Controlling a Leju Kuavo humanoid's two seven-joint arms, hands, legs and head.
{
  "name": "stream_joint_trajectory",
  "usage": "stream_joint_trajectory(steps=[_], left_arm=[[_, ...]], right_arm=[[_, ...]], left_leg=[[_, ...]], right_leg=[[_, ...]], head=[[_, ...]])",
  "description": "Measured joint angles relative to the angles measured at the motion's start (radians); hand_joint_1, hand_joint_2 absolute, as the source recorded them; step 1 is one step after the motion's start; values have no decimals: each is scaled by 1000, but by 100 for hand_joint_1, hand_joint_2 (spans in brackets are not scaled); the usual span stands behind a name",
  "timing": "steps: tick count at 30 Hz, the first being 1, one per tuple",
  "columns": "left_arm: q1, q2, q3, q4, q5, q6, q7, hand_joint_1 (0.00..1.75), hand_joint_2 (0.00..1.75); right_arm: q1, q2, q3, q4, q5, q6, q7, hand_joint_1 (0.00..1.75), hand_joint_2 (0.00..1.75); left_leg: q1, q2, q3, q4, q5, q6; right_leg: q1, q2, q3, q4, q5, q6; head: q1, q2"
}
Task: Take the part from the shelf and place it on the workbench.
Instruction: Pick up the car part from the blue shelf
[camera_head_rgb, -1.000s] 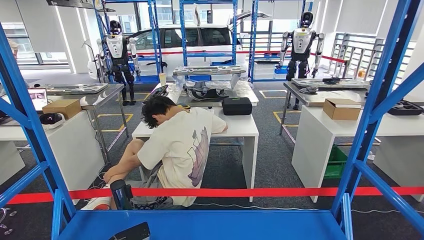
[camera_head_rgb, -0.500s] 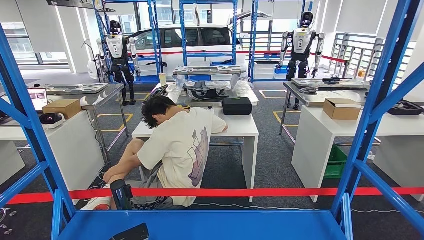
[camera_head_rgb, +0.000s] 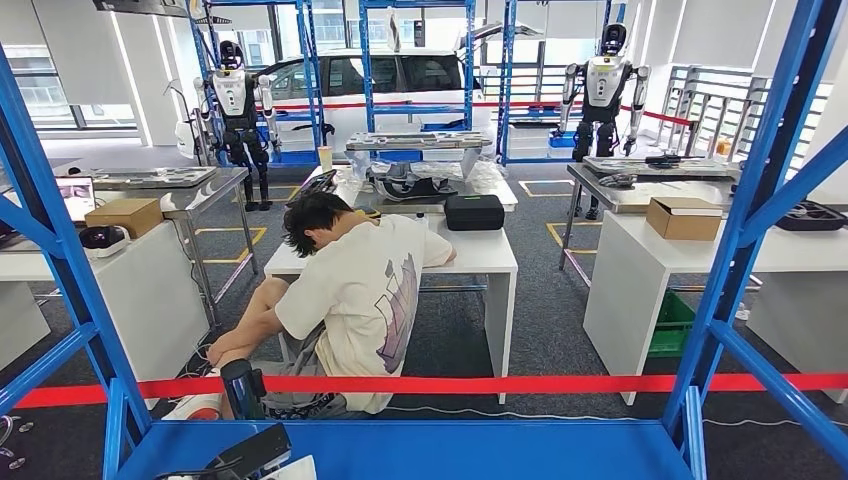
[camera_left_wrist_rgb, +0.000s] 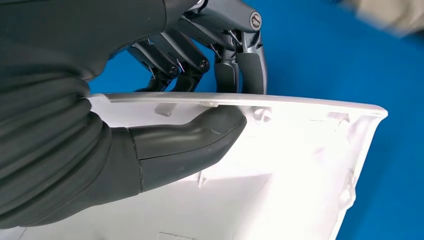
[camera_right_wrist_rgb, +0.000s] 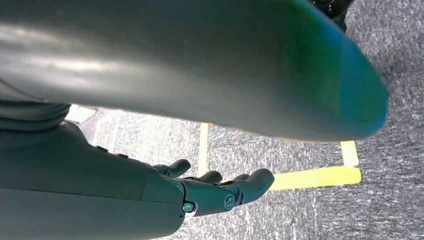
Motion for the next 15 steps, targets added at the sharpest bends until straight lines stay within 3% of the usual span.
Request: stream_joint_trajectory(steps=[10,15], left_arm=[[-43,-2,0,-107,-44,94,23,175,175],[-18,-6,12,-282,-86,164,53,175,175]], right_arm=[[0,-1,-4,0,-13,0,1,0,0],[2,-1,-13,0,-25,0,-2,0,0]], left_leg=[[0,0,0,0,0,0],[-1,-1,-1,1,-1,1]], right_leg=[[0,0,0,0,0,0],[-1,-1,0,-1,0,1]], head=[[0,0],[0,0]])
